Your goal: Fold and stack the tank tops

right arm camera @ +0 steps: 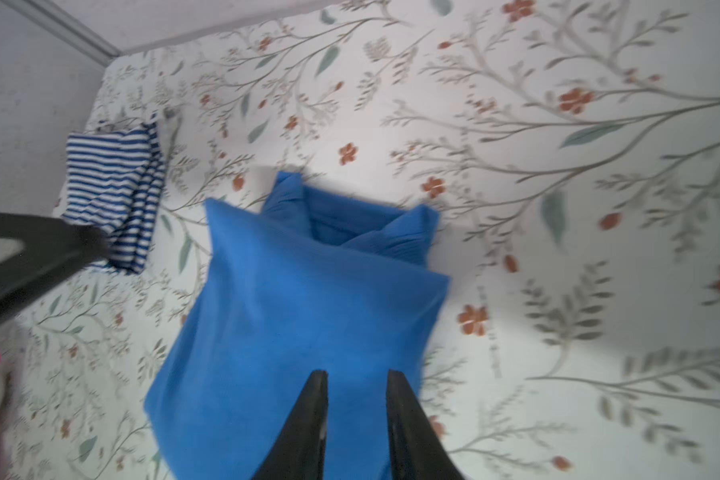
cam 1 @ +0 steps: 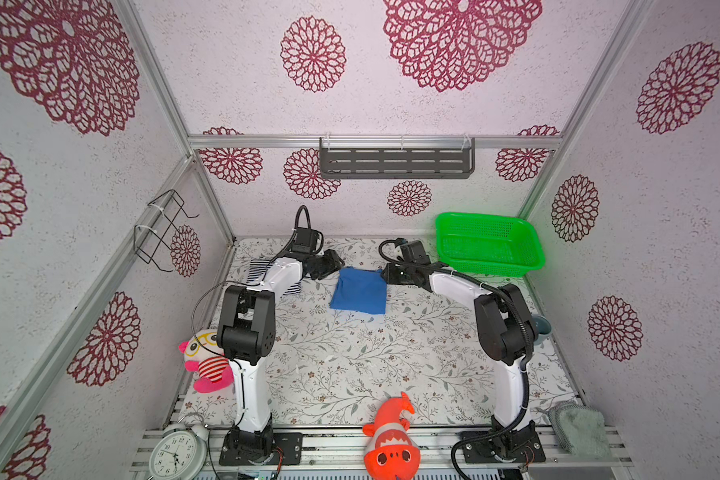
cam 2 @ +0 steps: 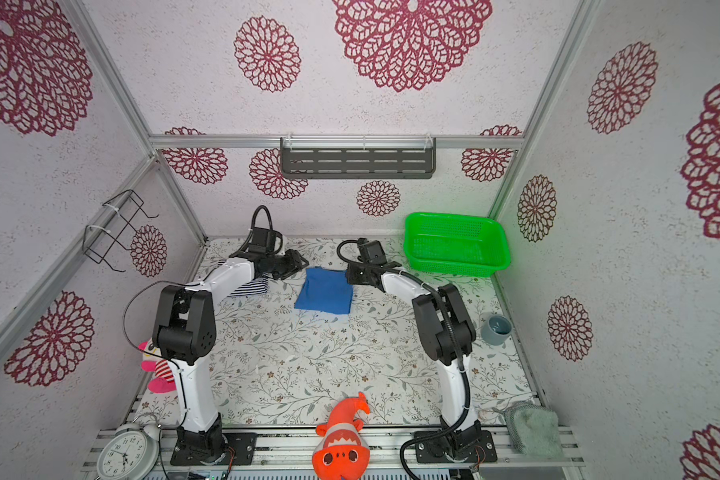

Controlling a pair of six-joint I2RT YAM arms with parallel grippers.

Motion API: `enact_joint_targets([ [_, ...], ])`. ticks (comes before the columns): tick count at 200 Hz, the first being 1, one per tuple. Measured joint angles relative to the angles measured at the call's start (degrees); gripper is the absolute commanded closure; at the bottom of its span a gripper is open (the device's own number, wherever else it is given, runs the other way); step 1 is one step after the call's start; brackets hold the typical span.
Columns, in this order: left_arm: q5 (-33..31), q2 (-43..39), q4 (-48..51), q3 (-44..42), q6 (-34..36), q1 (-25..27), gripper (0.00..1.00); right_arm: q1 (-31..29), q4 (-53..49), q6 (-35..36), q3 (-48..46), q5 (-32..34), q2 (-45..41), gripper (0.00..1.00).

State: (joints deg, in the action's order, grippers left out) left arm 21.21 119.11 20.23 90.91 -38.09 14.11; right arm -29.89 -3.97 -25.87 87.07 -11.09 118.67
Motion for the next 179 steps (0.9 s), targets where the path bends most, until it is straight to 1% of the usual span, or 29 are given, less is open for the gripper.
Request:
enact_joint_targets([
  [23,0.50,3.58,-0.50,1.33,-0.96,2.69,0.47,-3.06,3.96,-2.60,-2.51,-0.24,0.68,0.73],
  [37,0.48,6.47,-1.03,1.75,-1.27,2.91,0.47,-3.39,6.36,-3.80,-3.45,0.37,2.08,0.73],
  [54,-0.20,9.73,-0.94,1.73,-1.42,1.68,0.47,-2.78,7.93,-4.44,-4.61,2.14,3.80,0.74],
  [59,1.18,10.29,-1.53,1.86,-1.38,0.90,0.47,-2.49,8.24,-4.50,-5.07,2.75,4.22,0.74],
  [80,0.85,9.79,-1.22,2.25,-0.87,-1.27,0.47,-1.62,9.40,-4.66,-6.69,4.24,4.66,0.74],
  [86,0.61,9.51,-1.07,2.14,-0.57,-1.81,0.46,-1.51,9.66,-4.66,-6.86,4.79,4.44,0.73],
  [97,-0.42,8.61,-0.63,1.42,0.15,-2.73,0.41,-1.27,9.66,-4.63,-7.28,5.31,4.00,0.72],
  [108,-0.79,6.84,-0.26,-0.04,0.79,-3.34,0.35,-0.92,9.42,-4.48,-8.02,5.70,3.15,0.68],
  [126,-1.46,2.16,1.16,-3.13,2.10,-4.48,0.24,0.02,7.30,-3.89,-8.83,6.40,1.09,0.57],
  [138,-1.68,-0.79,2.21,-3.82,2.97,-4.70,0.20,0.74,5.46,-3.78,-8.87,6.25,-0.37,0.45],
  [154,-1.49,-2.78,3.37,-2.73,4.63,-4.68,0.16,2.05,3.37,-4.15,-8.87,5.11,-2.86,0.36],
  [163,-0.96,-2.69,4.26,-1.31,5.53,-4.68,0.13,2.82,2.84,-4.63,-8.87,3.87,-4.00,0.32],
  [179,0.59,-0.46,6.14,1.33,7.43,-4.61,0.09,3.87,2.56,-5.95,-8.92,1.51,-5.29,0.31],
])
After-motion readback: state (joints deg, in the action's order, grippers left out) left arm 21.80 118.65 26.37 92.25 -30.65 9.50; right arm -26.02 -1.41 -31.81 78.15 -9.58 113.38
